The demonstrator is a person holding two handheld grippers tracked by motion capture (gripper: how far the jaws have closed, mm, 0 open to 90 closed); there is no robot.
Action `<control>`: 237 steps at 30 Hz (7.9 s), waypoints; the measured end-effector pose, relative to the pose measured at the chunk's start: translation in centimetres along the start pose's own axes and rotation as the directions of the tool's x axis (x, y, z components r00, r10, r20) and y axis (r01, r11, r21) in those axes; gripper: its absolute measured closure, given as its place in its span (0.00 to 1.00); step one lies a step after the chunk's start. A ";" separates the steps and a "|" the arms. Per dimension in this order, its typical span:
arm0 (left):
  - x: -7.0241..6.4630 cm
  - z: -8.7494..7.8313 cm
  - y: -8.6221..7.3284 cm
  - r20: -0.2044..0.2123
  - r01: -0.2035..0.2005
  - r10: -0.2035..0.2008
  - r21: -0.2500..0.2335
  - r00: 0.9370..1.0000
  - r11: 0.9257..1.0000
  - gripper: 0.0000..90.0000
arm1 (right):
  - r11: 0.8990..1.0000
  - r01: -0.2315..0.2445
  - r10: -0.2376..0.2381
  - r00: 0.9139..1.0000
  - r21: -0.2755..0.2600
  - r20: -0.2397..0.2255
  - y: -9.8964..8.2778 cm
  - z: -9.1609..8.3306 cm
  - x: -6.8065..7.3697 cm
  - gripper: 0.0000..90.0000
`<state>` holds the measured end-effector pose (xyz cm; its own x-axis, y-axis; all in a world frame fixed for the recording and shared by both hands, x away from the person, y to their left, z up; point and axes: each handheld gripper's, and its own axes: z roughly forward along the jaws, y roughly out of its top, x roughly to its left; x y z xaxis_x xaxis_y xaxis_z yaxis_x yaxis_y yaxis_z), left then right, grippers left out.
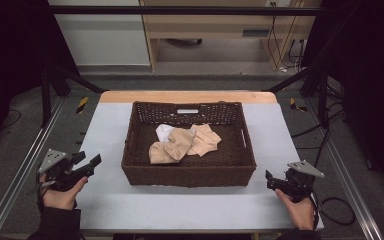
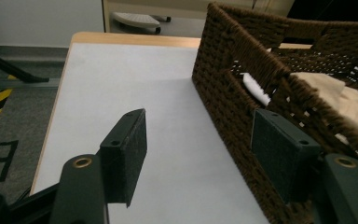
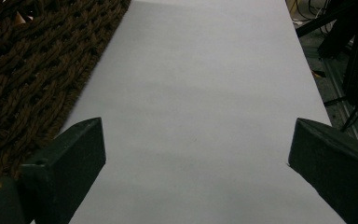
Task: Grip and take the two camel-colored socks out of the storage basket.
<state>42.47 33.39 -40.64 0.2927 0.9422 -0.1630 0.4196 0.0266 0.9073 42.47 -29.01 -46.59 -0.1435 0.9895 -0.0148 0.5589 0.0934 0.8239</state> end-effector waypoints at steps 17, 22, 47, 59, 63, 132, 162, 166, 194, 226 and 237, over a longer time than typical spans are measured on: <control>-2.1 0.9 3.8 0.057 -0.009 0.012 -0.064 0.998 0.998 0.38 | 1.000 0.005 -0.005 1.000 -0.011 -0.008 0.0 -0.1 0.3 0.05; -3.0 1.5 4.6 0.075 -0.016 0.021 -0.070 0.997 0.997 0.38 | 1.000 0.003 -0.003 1.000 -0.011 -0.008 0.0 -0.1 0.3 0.05; -7.2 4.3 8.4 0.111 -0.083 0.092 -0.082 0.990 0.993 0.38 | 1.000 0.011 -0.010 1.000 -0.026 0.011 0.2 -0.2 0.4 0.05; -8.9 6.1 9.5 0.118 -0.114 0.121 -0.069 0.986 0.991 0.38 | 0.999 0.017 -0.017 1.000 -0.027 0.013 0.2 -0.1 0.5 0.05; -9.5 6.8 9.8 0.124 -0.113 0.121 -0.070 0.985 0.991 0.38 | 1.000 0.015 -0.015 1.000 -0.026 0.011 0.2 0.0 0.5 0.05; -14.7 19.3 3.9 0.211 -0.290 0.228 0.340 0.951 0.895 0.51 | 1.000 0.017 -0.017 1.000 -0.023 0.009 0.2 0.1 0.6 0.06; -14.7 18.6 4.6 0.281 -0.346 0.260 0.322 0.924 0.881 0.94 | 1.000 0.016 -0.016 1.000 -0.025 0.009 0.2 0.1 0.5 0.06; -14.6 18.1 4.9 0.278 -0.325 0.249 0.271 0.928 0.906 0.94 | 1.000 0.018 -0.018 1.000 -0.025 0.008 0.2 0.1 0.5 0.06; -14.2 9.6 10.3 0.281 -0.194 0.228 -0.143 0.932 0.970 0.94 | 1.000 0.015 -0.014 1.000 -0.028 0.011 0.3 0.0 0.4 0.06; -5.3 -0.6 9.8 0.173 -0.115 0.164 -0.266 0.971 0.957 0.95 | 1.000 0.012 -0.012 1.000 -0.020 0.019 0.2 0.0 0.4 0.06; -1.0 -0.7 6.5 0.097 -0.083 0.103 -0.190 0.990 0.978 0.95 | 1.000 0.016 -0.015 1.000 -0.025 0.021 0.2 0.0 0.3 0.06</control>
<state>44.30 32.84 -34.35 0.4166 0.9030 -0.1053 0.2225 0.0110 0.9749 42.48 -28.68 -46.44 -0.1348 0.9901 -0.0392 0.5363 0.1062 0.8373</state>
